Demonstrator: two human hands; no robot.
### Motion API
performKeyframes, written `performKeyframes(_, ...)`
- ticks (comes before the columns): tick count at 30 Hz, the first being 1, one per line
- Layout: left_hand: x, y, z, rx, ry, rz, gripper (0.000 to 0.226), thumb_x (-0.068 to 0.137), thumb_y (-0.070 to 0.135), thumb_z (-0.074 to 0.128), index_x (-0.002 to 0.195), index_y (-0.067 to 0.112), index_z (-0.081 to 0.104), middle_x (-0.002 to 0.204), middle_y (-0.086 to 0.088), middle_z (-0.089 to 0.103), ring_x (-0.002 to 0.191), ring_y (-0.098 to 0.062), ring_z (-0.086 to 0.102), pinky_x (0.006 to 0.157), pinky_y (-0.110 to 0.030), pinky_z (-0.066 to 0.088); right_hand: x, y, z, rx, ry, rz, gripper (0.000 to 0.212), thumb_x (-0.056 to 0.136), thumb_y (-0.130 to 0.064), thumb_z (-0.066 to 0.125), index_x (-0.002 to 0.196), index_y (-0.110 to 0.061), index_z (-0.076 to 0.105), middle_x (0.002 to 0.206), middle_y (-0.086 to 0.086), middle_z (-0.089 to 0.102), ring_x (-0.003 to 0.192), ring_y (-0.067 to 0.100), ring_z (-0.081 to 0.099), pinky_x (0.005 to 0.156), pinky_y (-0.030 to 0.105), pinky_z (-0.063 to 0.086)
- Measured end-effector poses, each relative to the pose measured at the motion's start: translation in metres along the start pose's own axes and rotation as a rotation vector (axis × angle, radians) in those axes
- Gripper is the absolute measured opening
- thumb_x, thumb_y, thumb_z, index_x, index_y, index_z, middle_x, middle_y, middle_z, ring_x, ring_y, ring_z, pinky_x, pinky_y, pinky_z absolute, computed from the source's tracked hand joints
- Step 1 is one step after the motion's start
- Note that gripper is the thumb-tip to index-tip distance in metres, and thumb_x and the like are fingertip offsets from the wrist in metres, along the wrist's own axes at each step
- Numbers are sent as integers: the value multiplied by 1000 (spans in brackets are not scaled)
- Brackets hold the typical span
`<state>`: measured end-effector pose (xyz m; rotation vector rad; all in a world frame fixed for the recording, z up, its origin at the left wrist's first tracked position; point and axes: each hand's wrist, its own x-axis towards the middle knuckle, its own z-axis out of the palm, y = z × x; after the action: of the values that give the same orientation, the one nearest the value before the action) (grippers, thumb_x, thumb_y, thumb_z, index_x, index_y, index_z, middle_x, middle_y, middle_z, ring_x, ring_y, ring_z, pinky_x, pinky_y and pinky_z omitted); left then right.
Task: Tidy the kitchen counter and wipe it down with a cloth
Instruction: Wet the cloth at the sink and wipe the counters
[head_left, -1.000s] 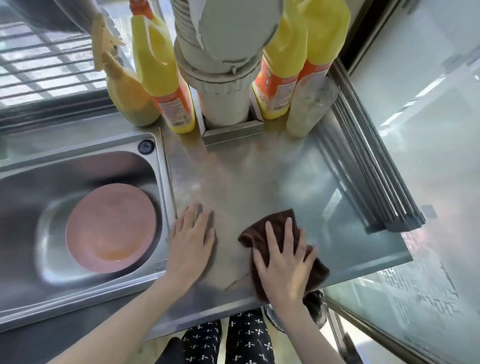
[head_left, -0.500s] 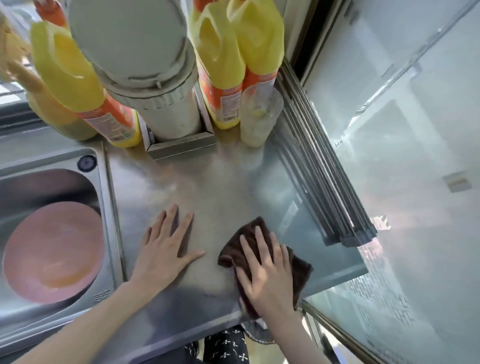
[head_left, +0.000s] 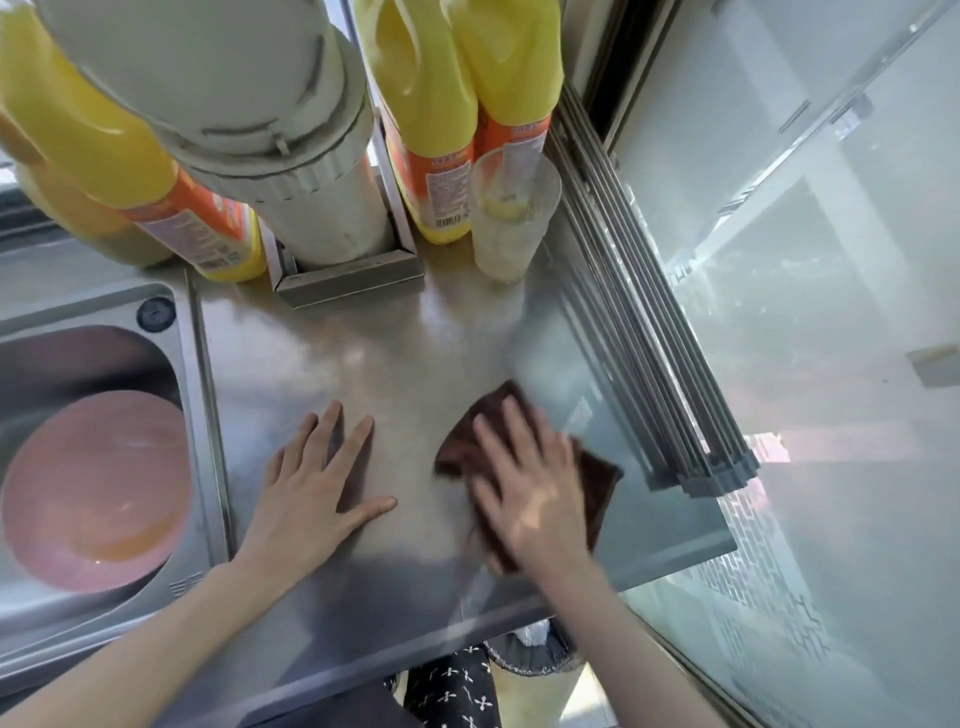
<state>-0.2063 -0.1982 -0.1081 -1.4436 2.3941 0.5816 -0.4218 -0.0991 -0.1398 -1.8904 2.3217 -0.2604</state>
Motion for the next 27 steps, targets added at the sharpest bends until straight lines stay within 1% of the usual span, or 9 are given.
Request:
performKeyframes(4, 0, 2, -4, 28, -30, -8, 105, 51, 90, -7, 143, 38, -6, 156, -2, -8, 144, -25, -4, 116, -41, 9, 81, 33, -13, -1, 45, 342, 53, 93, -43, 41, 141, -19, 39, 152, 13, 29, 136, 41, 28, 109, 53, 25)
performKeyframes(6, 0, 3, -5, 30, -29, -7, 106, 52, 90, -7, 144, 36, -4, 156, -4, -5, 144, -27, -2, 115, -40, 9, 91, 10, -8, 44, 88, 384, 53, 93, -42, 43, 141, -19, 38, 152, 12, 29, 137, 41, 26, 111, 54, 21)
performKeyframes(10, -2, 3, -9, -8, -26, -4, 102, 59, 88, 5, 145, 32, 3, 156, -7, 2, 144, -29, 3, 114, -42, 11, 48, -51, 6, 60, 4, -34, 53, 90, -45, 45, 140, -28, 40, 152, 4, 31, 138, 32, 28, 112, 47, 22)
performKeyframes(13, 3, 2, -19, -65, -1, -2, 101, 61, 86, 20, 145, 32, 6, 156, -7, 6, 143, -30, 8, 115, -41, 12, 50, -23, 1, 2, -25, -184, 56, 86, -51, 43, 138, -32, 42, 150, 1, 35, 135, 30, 36, 108, 46, 31)
performKeyframes(17, 14, -11, -36, -65, 18, -116, 112, 64, 75, 51, 146, 22, -4, 156, -7, -9, 144, -25, -6, 116, -40, 5, 102, 29, -5, -83, 66, 130, 53, 91, -46, 40, 137, -21, 45, 147, 12, 39, 129, 41, 39, 104, 53, 33)
performKeyframes(20, 14, -19, -41, -84, -18, -159, 114, 65, 71, 56, 146, 19, -5, 156, -6, -12, 144, -23, -9, 117, -41, 2, 116, -5, 3, 5, 133, 341, 53, 91, -42, 41, 137, -16, 44, 147, 16, 37, 129, 46, 35, 105, 58, 29)
performKeyframes(23, 3, -24, -36, -88, -11, -144, 119, 58, 83, 46, 146, 20, -5, 156, -4, -10, 144, -21, -8, 115, -37, -1, 96, -78, 16, 90, 61, 138, 53, 91, -43, 42, 139, -22, 41, 150, 10, 33, 135, 39, 29, 112, 50, 20)
performKeyframes(25, -8, -27, -31, -103, 13, -160, 121, 51, 88, 30, 145, 20, -5, 156, -2, -8, 143, -17, -8, 114, -36, -1, 81, -109, 22, 105, -18, -126, 53, 88, -45, 43, 138, -27, 43, 149, 6, 35, 134, 34, 32, 112, 46, 22)
performKeyframes(27, -20, -35, -25, -149, 21, -207, 126, 46, 93, 22, 146, 20, -2, 156, -2, -6, 142, -15, -8, 115, -37, 2, 89, -100, 20, 81, -65, -286, 53, 86, -47, 40, 135, -29, 46, 147, 2, 39, 131, 32, 38, 109, 45, 29)
